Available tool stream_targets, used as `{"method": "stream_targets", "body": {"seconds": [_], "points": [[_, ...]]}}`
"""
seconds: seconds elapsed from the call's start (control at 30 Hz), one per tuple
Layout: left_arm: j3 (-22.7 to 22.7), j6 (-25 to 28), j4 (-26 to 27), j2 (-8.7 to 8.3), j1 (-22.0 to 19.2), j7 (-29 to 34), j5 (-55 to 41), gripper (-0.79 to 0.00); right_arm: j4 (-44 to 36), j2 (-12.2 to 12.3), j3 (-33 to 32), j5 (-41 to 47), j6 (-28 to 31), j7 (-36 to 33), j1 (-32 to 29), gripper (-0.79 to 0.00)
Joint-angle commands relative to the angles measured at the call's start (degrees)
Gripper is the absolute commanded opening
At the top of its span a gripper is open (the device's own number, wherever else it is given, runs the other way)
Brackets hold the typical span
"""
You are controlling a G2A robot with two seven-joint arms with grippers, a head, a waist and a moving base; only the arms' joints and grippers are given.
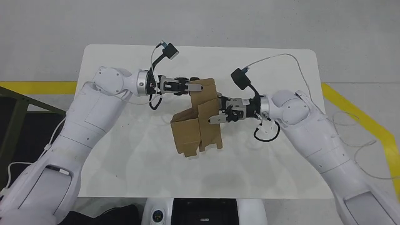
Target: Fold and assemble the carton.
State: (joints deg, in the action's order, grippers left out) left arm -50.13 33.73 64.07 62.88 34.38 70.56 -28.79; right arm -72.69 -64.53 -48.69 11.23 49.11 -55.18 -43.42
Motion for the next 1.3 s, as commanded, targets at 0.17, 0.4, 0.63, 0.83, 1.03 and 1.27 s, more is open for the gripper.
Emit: {"method": "stream_targets", "body": {"seconds": [0.17,0.4,0.63,0.83,1.03,1.27], "points": [[0.4,-0.4,0.6,-0.30,0.0,0.4,-1.8,-0.785,1.9,0.8,4.5,2.6,0.6,0.6,2.8,-0.406],[0.6,-0.1,0.8,-0.63,0.0,0.1,-2.0,-0.785,2.7,1.8,8.1,4.5,1.5,1.5,4.6,-0.622],[1.0,0.3,1.2,-0.90,-0.2,-0.3,-2.0,-0.533,3.3,2.7,10.9,6.6,2.7,2.7,6.1,-0.785],[0.6,1.2,0.8,-1.10,-0.3,-1.2,-3.7,0.000,4.0,3.2,12.8,8.3,3.8,3.8,7.2,-0.785],[-1.7,5.0,-2.3,-1.39,-0.4,-5.4,-1.9,0.000,5.8,3.5,12.7,13.0,4.7,4.7,7.6,-0.785],[-2.8,8.0,-1.9,-1.63,2.4,-12.1,5.8,0.000,9.4,3.4,10.1,16.0,3.4,9.9,5.9,-0.785]]}}
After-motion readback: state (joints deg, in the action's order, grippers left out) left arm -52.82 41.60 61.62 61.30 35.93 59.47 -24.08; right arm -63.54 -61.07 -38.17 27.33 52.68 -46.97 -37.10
